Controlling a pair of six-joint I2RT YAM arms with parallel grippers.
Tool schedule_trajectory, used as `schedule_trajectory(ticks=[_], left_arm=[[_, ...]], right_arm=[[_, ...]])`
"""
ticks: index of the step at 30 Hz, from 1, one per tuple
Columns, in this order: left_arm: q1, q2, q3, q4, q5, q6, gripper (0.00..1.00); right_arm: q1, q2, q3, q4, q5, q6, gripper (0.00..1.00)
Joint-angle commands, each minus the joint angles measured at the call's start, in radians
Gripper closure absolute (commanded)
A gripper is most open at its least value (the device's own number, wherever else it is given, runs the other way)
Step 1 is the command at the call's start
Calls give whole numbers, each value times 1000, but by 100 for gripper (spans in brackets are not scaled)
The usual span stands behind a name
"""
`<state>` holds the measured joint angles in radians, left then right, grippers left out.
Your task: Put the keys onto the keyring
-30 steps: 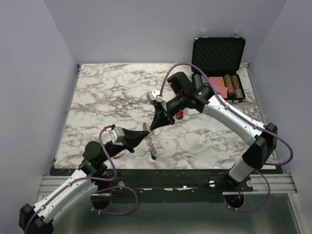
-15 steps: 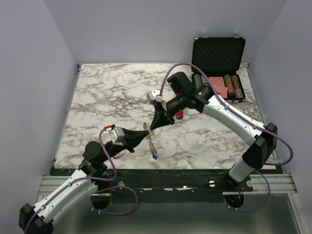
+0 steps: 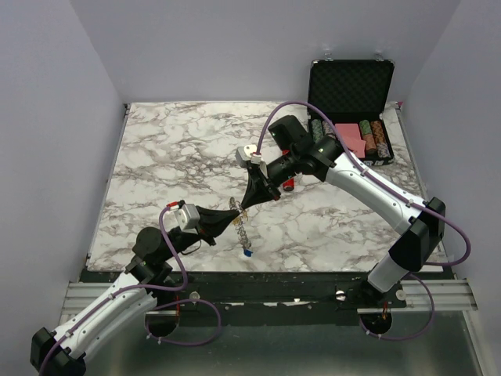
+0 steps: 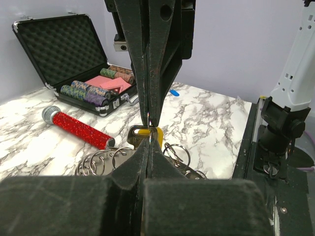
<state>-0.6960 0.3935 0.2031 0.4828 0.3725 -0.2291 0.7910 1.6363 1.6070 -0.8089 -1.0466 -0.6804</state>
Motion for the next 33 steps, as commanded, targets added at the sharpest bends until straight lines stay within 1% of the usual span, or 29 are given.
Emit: schedule_trajectory(ticks=[1, 12, 33], left_arm=[[-3, -15, 2, 37, -29, 1, 100], [-2, -19, 4, 31, -35, 1, 100], [-3, -19, 4, 48, -34, -9, 100]], right_arm=[[2, 0, 5, 5, 5, 8, 100], [2, 2, 4, -9, -9, -8, 100], [2, 14, -5, 28, -1, 33, 99]])
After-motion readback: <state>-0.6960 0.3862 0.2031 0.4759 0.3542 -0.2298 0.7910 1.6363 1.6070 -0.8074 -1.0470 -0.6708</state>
